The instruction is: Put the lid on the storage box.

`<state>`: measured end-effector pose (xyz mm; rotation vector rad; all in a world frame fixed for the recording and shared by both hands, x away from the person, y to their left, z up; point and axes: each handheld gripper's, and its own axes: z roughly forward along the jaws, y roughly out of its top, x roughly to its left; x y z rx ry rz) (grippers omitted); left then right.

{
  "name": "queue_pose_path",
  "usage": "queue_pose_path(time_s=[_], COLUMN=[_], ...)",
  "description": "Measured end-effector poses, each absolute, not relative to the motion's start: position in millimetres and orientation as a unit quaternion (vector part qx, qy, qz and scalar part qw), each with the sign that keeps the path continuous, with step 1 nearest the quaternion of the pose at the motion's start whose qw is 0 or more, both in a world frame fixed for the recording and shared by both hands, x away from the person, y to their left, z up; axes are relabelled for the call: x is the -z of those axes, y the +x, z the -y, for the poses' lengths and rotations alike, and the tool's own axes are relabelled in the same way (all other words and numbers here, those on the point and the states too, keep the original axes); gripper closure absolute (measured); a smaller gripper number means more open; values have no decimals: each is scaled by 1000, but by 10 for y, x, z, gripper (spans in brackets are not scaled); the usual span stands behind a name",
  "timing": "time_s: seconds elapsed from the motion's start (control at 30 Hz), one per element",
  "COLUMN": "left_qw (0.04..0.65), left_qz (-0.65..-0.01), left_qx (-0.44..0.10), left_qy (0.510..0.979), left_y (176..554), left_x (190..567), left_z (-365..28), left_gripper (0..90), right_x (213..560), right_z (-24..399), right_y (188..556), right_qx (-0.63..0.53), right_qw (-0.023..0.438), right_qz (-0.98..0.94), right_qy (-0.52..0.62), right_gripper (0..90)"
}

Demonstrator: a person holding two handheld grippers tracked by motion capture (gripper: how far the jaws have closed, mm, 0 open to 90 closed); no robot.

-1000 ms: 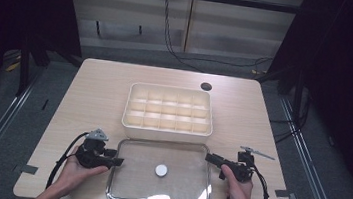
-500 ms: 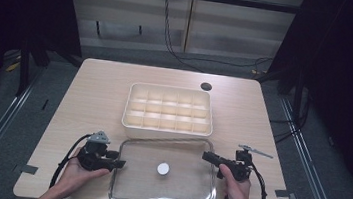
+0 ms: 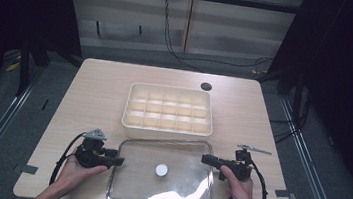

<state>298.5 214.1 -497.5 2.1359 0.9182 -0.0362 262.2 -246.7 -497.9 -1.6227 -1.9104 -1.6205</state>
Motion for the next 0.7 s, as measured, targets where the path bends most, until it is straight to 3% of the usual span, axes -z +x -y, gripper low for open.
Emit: queue_pose_path(time_s=[0.43,0.6,0.63,0.7], left_qw=[413,414,411,411], left_qz=[-379,-381,-376,-373], left_qx=[31,37,43,44], left_qy=[827,826,829,831], left_y=[3011,3012,3005,2991], left_x=[4990,4990,4986,4983], left_z=[-2176,-2178,-2175,-2163], left_gripper=[352,351,398,402], right_x=[4912,4910,4914,4927], right_z=[2472,2477,2477,2479], right_y=[2617,2618,2620,2621], right_qx=[562,562,560,555], right_qw=[65,66,68,69], right_qz=[633,632,634,634], right_qy=[-528,-529,-530,-534], right_gripper=[735,735,734,733])
